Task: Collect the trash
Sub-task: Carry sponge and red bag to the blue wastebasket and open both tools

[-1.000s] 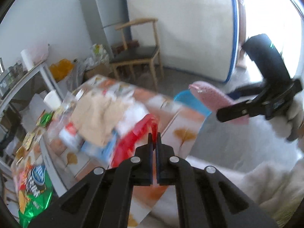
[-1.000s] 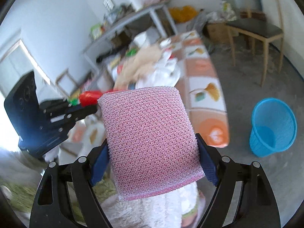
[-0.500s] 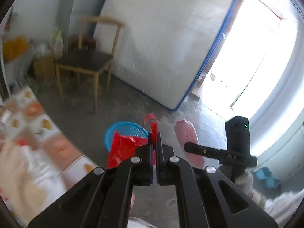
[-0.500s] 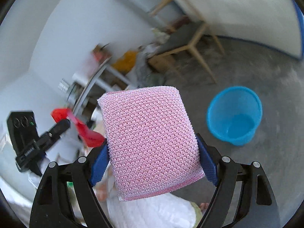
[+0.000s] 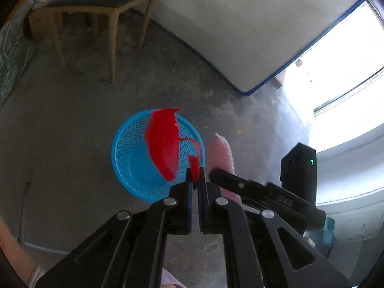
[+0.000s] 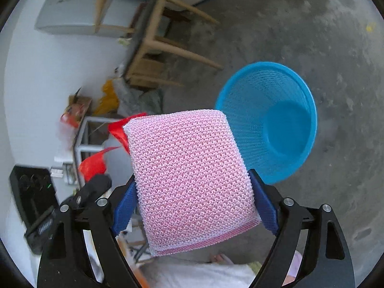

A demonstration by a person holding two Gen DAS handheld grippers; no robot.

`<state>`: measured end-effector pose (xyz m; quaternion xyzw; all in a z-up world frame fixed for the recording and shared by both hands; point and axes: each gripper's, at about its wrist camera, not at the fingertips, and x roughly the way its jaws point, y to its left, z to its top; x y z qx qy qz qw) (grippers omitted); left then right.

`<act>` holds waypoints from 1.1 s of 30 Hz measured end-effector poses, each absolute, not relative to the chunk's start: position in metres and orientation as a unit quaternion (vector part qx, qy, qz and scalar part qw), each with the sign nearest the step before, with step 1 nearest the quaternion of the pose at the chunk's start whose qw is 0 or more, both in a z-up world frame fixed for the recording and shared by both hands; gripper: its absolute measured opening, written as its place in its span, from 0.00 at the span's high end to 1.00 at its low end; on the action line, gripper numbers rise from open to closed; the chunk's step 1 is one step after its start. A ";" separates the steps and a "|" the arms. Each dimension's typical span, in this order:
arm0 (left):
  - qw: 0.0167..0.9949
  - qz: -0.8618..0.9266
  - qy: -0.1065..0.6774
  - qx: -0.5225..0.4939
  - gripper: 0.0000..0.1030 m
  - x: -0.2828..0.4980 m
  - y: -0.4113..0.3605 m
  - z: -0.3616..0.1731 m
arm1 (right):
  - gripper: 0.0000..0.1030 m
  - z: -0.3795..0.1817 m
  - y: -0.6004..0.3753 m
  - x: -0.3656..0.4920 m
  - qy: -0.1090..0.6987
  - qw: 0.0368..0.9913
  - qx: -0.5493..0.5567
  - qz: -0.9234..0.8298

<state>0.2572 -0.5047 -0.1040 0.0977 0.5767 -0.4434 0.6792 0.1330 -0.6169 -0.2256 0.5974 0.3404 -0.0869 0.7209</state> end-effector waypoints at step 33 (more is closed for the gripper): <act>0.837 -0.429 0.338 0.016 0.42 0.166 -0.241 0.061 | 0.08 -0.085 -0.486 0.080 0.389 0.874 0.190 -0.221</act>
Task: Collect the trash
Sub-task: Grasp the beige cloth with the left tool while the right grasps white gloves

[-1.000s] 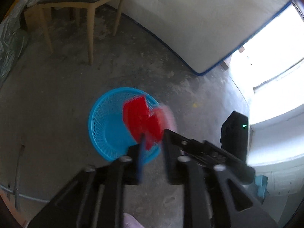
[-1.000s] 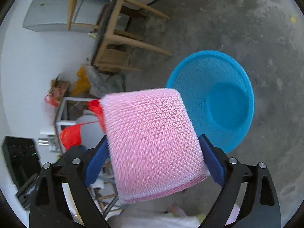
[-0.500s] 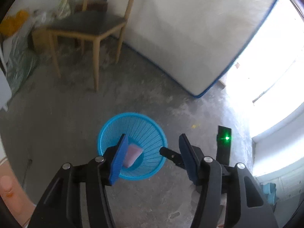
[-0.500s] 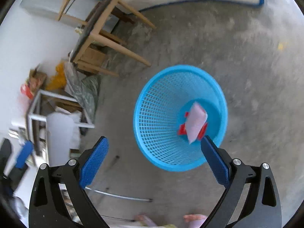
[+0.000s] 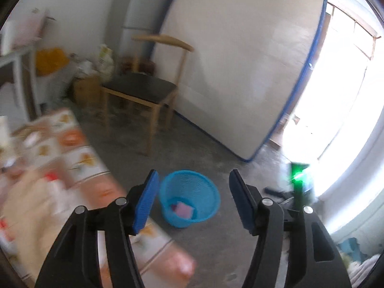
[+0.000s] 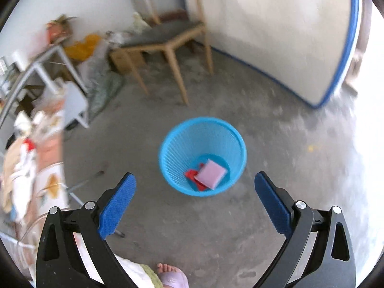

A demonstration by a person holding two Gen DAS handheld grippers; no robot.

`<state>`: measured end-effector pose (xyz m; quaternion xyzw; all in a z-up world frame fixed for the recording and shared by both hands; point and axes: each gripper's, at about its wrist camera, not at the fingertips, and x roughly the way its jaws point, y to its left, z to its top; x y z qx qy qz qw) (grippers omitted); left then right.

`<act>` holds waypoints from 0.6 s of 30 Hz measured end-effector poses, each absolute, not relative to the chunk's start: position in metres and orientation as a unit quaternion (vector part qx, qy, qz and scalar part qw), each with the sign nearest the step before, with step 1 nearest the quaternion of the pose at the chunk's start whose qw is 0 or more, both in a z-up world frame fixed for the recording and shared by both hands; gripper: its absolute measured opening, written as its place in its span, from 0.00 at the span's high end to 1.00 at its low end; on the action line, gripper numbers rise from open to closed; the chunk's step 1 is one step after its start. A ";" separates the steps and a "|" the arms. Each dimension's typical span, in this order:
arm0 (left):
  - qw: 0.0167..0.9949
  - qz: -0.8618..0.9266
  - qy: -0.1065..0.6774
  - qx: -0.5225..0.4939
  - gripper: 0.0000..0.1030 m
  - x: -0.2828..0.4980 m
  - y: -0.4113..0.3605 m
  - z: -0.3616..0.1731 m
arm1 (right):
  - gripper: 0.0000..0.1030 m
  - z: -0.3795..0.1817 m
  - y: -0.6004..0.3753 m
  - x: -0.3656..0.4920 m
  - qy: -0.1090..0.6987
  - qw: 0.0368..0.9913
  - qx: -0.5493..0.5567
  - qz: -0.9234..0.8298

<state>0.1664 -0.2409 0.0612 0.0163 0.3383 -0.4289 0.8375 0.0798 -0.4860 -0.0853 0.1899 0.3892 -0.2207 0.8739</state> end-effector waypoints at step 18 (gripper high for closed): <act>0.904 -0.221 0.364 0.020 0.41 0.192 -0.085 0.009 | 0.38 -0.085 -0.313 0.169 0.427 0.840 0.315 0.111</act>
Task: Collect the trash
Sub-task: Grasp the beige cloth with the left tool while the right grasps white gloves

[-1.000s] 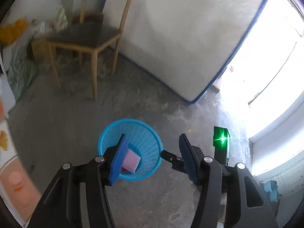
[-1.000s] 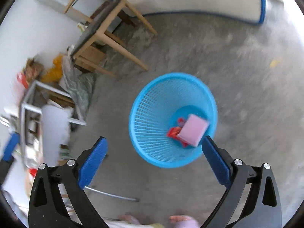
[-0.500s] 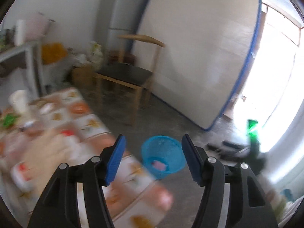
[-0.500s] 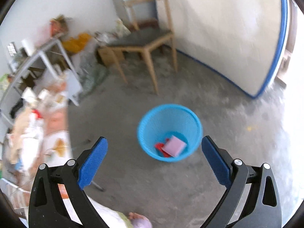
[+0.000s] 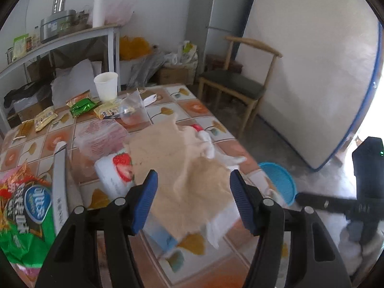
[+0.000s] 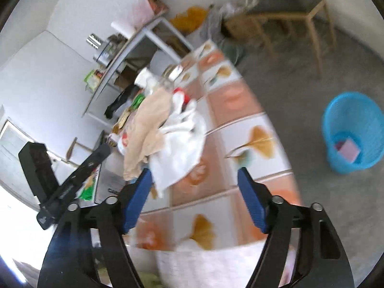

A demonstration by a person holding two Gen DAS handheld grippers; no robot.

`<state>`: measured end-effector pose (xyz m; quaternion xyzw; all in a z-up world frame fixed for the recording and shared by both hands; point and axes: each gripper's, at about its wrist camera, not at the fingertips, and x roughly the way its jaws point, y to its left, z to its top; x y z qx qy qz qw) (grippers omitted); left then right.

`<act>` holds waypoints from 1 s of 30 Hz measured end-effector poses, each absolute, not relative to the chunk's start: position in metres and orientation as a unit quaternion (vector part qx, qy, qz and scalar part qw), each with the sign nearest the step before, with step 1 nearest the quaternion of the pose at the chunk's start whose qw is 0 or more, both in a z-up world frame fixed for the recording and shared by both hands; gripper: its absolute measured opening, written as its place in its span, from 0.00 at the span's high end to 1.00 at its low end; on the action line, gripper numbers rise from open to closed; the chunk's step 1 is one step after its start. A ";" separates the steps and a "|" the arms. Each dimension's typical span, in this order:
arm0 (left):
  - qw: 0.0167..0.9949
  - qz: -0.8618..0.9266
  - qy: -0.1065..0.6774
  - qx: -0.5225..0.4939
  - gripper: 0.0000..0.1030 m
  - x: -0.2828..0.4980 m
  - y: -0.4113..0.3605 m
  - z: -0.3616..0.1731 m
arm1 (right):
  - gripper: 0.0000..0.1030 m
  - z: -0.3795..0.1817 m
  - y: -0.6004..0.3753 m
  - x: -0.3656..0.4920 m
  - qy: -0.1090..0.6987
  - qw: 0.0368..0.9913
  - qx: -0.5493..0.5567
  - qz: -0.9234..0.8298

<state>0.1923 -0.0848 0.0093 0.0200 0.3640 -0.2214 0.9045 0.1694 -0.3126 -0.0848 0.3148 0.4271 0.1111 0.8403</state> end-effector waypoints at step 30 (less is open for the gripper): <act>0.931 -0.161 0.326 -0.006 1.00 0.217 -0.059 0.015 | 0.46 -0.109 -0.319 0.188 0.469 0.770 0.415 0.125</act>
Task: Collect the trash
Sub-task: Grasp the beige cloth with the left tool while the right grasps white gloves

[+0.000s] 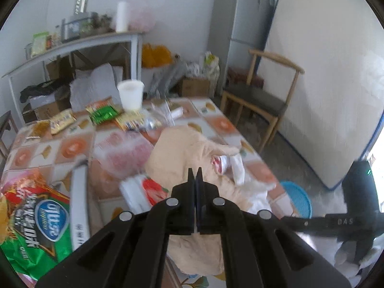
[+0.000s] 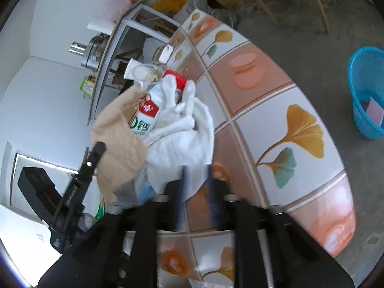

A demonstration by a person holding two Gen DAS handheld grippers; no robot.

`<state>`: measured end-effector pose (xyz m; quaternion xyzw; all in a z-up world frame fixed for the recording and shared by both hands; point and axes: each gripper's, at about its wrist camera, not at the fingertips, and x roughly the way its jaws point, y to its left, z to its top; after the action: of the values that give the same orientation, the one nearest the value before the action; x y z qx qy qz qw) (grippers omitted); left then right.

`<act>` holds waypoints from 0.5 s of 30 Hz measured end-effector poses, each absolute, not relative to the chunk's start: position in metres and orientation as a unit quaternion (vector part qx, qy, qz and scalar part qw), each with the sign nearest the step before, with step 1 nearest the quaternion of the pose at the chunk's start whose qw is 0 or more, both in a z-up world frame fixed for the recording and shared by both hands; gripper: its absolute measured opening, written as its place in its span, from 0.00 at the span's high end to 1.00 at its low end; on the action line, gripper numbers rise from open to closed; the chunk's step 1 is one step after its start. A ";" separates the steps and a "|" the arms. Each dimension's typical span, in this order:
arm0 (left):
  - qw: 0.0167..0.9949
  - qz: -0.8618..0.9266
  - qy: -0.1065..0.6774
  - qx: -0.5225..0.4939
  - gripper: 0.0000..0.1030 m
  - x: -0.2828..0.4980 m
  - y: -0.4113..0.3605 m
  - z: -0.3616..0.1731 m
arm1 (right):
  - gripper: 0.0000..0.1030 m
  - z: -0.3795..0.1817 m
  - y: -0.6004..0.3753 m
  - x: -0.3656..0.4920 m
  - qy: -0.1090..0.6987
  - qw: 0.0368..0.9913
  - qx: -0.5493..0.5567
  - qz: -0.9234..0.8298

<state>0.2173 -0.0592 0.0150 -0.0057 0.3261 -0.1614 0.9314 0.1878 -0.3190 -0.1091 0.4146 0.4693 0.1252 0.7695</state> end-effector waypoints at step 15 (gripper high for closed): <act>0.936 -0.143 0.320 -0.024 1.00 0.217 -0.046 0.017 | 0.43 -0.094 -0.255 0.235 0.503 0.815 0.281 0.063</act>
<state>0.2172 -0.0463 0.0170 -0.0237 0.3199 -0.1429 0.9363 0.2346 -0.2546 -0.0937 0.2811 0.5034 0.0628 0.8146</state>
